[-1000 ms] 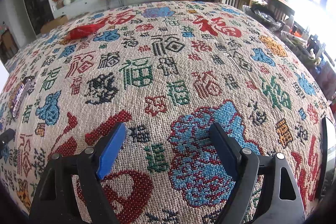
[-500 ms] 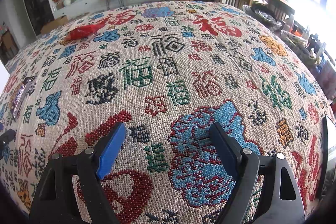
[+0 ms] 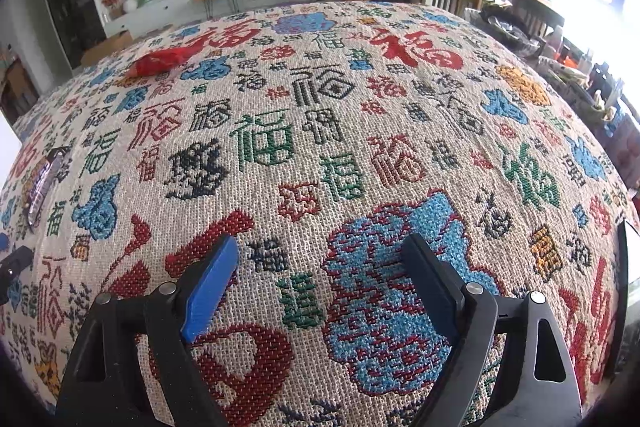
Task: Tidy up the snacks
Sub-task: 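Lower the left tool and close it on the brown Snickers bar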
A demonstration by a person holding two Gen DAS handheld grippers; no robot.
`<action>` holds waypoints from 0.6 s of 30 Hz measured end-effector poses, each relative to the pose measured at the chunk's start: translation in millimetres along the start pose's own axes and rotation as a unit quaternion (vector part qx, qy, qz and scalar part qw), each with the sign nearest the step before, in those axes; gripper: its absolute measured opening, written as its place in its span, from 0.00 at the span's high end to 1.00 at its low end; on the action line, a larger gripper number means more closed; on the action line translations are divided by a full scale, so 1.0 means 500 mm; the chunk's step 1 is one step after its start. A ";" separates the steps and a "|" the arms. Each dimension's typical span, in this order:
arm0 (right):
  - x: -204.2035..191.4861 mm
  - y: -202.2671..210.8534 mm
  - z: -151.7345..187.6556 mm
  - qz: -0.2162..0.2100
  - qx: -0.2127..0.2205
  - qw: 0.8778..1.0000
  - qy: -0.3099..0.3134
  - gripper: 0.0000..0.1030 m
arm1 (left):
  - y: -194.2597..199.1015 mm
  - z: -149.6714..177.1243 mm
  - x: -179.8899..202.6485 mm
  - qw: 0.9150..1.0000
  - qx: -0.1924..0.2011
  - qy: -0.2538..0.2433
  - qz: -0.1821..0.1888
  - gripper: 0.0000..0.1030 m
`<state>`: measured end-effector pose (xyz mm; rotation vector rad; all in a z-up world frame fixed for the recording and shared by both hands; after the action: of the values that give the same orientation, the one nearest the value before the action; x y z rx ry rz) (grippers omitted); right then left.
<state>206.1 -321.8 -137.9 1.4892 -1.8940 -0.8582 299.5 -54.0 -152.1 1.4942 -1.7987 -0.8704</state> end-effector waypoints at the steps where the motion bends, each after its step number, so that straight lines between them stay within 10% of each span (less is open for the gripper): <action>1: 0.000 0.000 0.000 0.000 0.000 1.000 0.000 0.15 | 0.000 0.000 0.000 1.000 0.000 0.000 0.000 0.00; 18: -0.002 -0.002 0.001 0.001 -0.001 1.000 0.002 0.13 | 0.022 0.027 -0.004 1.000 -0.027 0.006 -0.008 0.00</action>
<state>206.7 -320.8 -139.0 1.4855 -1.8910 -0.8560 282.8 -49.3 -151.0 1.4787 -1.7425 -0.9089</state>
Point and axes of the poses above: each gripper's, at about its wrist camera, not at the fingertips, and y roughly against the way its jaws point, x to its right, z to its underside, the point moved 10 cm from there along -y, roughly the way its jaws point, and after that the axes turned 5 degrees about y, right-handed, at the moved point
